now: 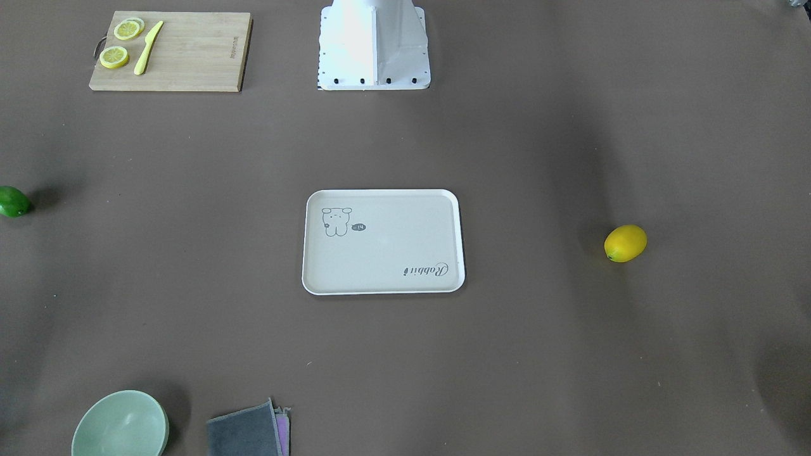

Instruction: Place all lemons on tray

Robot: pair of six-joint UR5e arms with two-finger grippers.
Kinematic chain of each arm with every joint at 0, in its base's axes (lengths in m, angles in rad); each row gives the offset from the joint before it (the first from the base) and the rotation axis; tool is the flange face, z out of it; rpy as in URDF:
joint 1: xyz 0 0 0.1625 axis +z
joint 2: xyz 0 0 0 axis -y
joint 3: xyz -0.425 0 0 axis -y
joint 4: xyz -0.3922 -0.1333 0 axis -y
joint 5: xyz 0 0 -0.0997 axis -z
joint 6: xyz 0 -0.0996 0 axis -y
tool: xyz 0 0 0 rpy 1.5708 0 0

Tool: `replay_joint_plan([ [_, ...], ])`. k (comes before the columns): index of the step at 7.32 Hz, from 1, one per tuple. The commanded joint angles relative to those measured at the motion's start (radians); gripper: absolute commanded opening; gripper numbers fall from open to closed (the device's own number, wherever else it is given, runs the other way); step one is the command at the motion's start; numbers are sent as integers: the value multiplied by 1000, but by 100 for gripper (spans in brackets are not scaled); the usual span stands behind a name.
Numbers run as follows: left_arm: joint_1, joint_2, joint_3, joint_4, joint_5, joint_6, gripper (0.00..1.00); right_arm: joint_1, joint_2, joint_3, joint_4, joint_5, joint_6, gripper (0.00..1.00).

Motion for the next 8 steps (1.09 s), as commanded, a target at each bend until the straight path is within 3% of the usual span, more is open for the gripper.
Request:
replay_joint_plan([
  [1, 117, -43, -19, -27, -9, -17, 99, -66, 23, 16, 0, 2, 1, 100],
  [5, 316, -175, -4, -41, 9, -10, 99, -118, 37, 22, 2, 5, 1, 100],
  [8, 430, -184, -16, -69, 211, -2, 99, -124, 41, 36, 2, 5, 1, 100],
])
